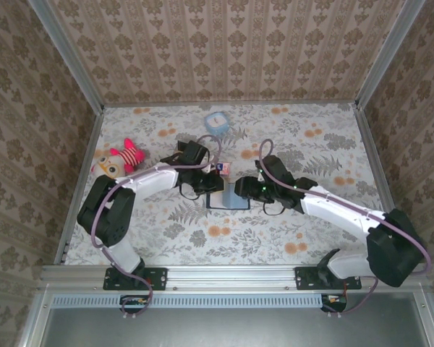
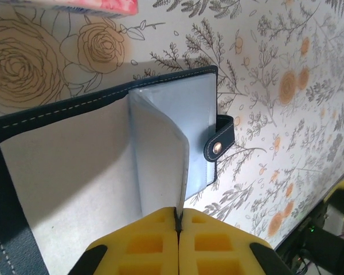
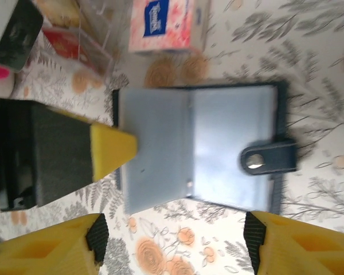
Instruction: Take the credit cards out of the card holder
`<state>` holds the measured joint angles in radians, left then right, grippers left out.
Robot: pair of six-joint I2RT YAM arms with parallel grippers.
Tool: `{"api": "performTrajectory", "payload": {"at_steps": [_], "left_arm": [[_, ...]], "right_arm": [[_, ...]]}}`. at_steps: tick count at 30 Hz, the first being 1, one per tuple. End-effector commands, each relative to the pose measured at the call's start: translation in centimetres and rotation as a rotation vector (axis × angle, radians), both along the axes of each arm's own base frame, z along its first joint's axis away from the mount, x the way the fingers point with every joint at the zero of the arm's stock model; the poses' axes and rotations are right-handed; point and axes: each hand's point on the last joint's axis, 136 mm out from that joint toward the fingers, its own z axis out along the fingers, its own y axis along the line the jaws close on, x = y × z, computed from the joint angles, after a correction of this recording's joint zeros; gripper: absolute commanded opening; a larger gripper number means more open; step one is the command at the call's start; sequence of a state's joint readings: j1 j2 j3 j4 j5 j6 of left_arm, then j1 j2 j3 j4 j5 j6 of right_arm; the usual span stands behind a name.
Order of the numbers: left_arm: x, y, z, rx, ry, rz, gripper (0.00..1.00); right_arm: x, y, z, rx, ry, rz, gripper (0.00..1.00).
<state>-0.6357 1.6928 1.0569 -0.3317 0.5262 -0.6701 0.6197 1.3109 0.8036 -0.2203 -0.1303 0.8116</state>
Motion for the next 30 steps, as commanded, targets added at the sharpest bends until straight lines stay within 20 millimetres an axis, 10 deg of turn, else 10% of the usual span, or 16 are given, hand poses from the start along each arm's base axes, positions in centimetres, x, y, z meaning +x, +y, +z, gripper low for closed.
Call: {"api": "performTrajectory", "payload": {"at_steps": [1,13,22,30], "left_arm": [[-0.9,0.4,1.1,0.043,-0.042,-0.088,0.1],[0.6,2.7,5.6,0.171,-0.211,-0.033,0.69],[3.4,11.9,12.6,0.37,-0.502,0.217,1.0],[4.0,21.7,16.5,0.655,-0.779,0.504,1.0]], "right_arm": [[-0.1,-2.4,-0.8,-0.056,0.009,-0.075,0.7],[1.6,-6.4,3.4,-0.104,-0.149,-0.184,0.83],[3.3,-13.4,10.6,-0.237,-0.381,-0.366,1.0],[4.5,-18.9,14.5,-0.444,-0.528,-0.496,1.0]]}}
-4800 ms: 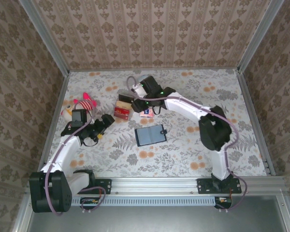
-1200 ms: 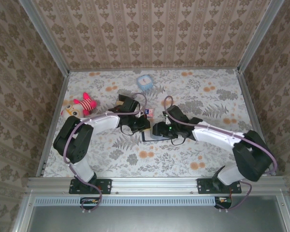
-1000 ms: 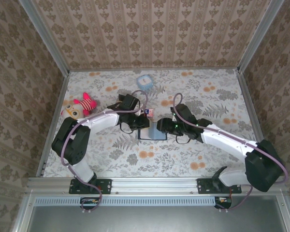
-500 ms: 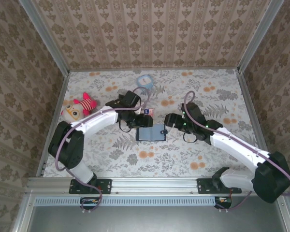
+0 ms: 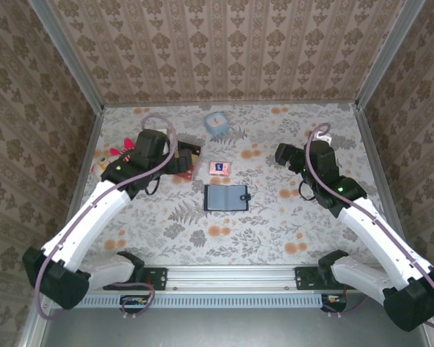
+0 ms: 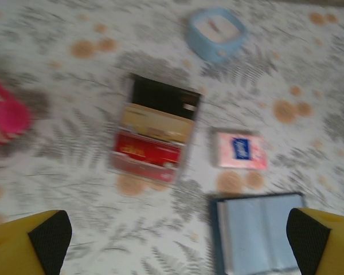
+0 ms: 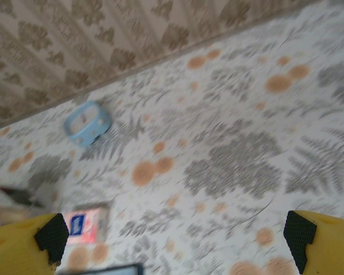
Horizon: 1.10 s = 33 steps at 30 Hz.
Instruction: Take the credit cards out of the card holder
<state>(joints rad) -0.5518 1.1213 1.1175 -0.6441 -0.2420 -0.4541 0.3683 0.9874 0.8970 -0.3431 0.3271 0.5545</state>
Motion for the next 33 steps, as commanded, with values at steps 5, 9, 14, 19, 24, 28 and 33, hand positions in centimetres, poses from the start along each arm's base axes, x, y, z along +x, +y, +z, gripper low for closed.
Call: {"api": "performTrajectory", "payload": {"at_steps": [5,9,14,19,24,28,33], "left_arm": [[0.4,10.0,-0.4,0.251,-0.231,0.342,1.0],[0.3,13.9,-2.4,0.286,-0.246,0.443,1.0],[0.5,16.5,-3.6,0.331,-0.325,0.504,1.0],[1.3,18.2,-6.1,0.324,-0.335,0.509,1.0],[2.2,18.6,-8.6,0.279,-0.363,0.477,1.0],[3.3,17.9,-10.4,0.316,-0.374,0.401,1.0],[4.8,15.2,-11.6,0.231,-0.435,0.232,1.0]], "right_arm": [[0.4,-6.1,0.2,-0.247,-0.119,-0.159,1.0],[-0.3,-8.9,-1.6,-0.3,-0.133,-0.227,1.0],[-0.3,-11.5,-5.7,-0.296,-0.024,-0.308,1.0],[1.0,-11.7,-9.7,-0.326,0.032,-0.293,1.0],[2.5,-11.1,-11.7,-0.335,0.014,-0.254,1.0],[3.4,-9.6,-12.7,-0.338,-0.037,-0.153,1.0],[4.2,-9.2,-13.0,-0.343,-0.061,-0.104,1.0]]}}
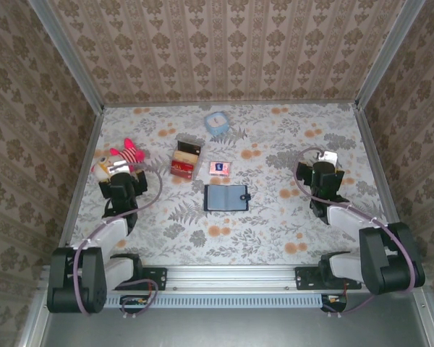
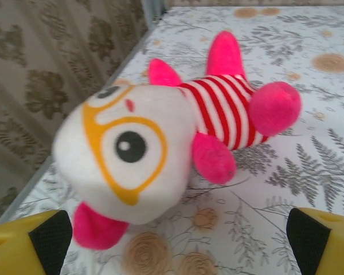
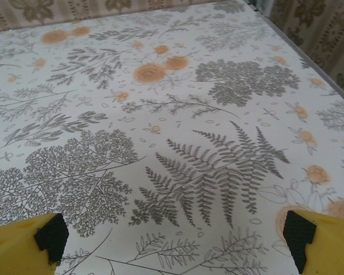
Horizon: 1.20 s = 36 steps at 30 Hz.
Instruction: Take the credit cards out of the card holder
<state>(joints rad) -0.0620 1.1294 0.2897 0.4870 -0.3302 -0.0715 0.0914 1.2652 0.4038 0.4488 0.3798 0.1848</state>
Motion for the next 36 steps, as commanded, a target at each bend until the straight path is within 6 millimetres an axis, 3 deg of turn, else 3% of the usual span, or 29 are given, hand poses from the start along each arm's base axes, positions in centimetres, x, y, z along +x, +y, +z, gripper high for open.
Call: {"api": "performTrajectory", "payload": {"at_steps": [1,12,18,27,36], "left_arm": [[2.1,-2.3,2.2,-0.003,-0.142,-0.16,1.0],[4.1,-2.4,1.2,-0.032,-0.174,-0.23,1.0],[5.3,-2.4,-0.9,-0.05,-0.134,-0.231,1.0],[6.6,-3.0,-1.4,-0.004,-0.067,-0.235,1.0],[6.5,-3.2,-1.5,0.006,-0.059,-0.23,1.0]], "right_arm": [[1.5,0.8,1.6,-0.009,-0.075,0.069,1.0],[3.6,1.7,2.0,-0.037,-0.122,0.177,1.0],[4.5,2.3,-0.2,-0.039,-0.108,0.212,1.0],[4.3,2.0,-0.8,-0.027,-0.116,0.207,1.0],[4.3,2.0,-0.8,-0.025,-0.116,0.207,1.0]]}}
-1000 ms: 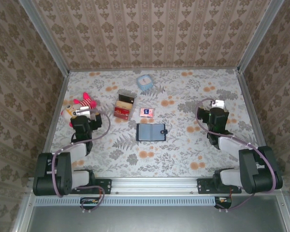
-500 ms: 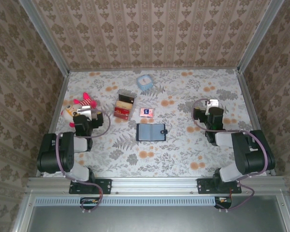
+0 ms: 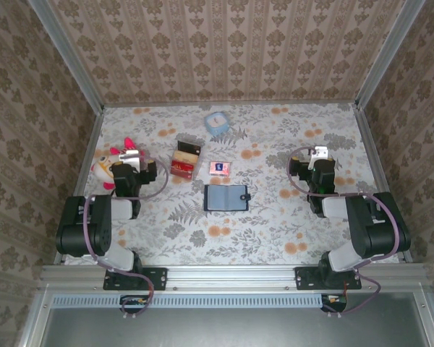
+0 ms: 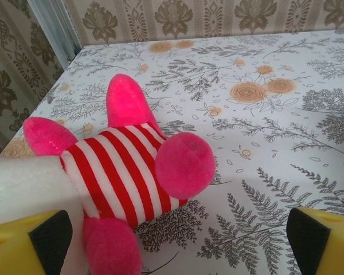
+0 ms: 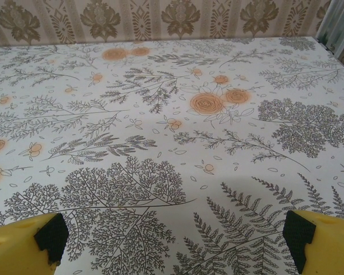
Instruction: Take the credit cards out of the card holder
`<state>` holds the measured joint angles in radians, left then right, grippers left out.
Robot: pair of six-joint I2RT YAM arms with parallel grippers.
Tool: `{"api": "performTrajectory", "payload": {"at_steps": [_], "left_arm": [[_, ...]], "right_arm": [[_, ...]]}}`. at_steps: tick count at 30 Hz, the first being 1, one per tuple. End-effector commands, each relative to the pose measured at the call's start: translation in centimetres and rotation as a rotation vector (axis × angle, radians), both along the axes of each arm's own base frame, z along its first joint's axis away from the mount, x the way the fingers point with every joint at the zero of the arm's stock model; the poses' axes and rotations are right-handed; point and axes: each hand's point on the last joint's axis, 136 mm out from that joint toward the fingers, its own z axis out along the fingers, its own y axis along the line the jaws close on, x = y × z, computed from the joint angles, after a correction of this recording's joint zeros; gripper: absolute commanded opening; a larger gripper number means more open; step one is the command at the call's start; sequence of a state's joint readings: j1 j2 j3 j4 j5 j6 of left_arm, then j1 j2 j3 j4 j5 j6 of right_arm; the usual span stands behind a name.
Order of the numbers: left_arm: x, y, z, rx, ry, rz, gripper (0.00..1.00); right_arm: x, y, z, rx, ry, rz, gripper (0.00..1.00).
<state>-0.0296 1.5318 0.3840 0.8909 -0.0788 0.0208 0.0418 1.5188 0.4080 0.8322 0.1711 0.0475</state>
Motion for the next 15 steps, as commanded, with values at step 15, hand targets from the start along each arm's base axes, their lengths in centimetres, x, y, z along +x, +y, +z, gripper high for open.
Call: {"api": "performTrajectory", "payload": {"at_steps": [15], "left_arm": [[0.36,-0.33,-0.22,0.011,0.022,-0.038,1.0]], "right_arm": [[-0.05,0.25,0.2,0.002,-0.028,0.024,1.0]]}}
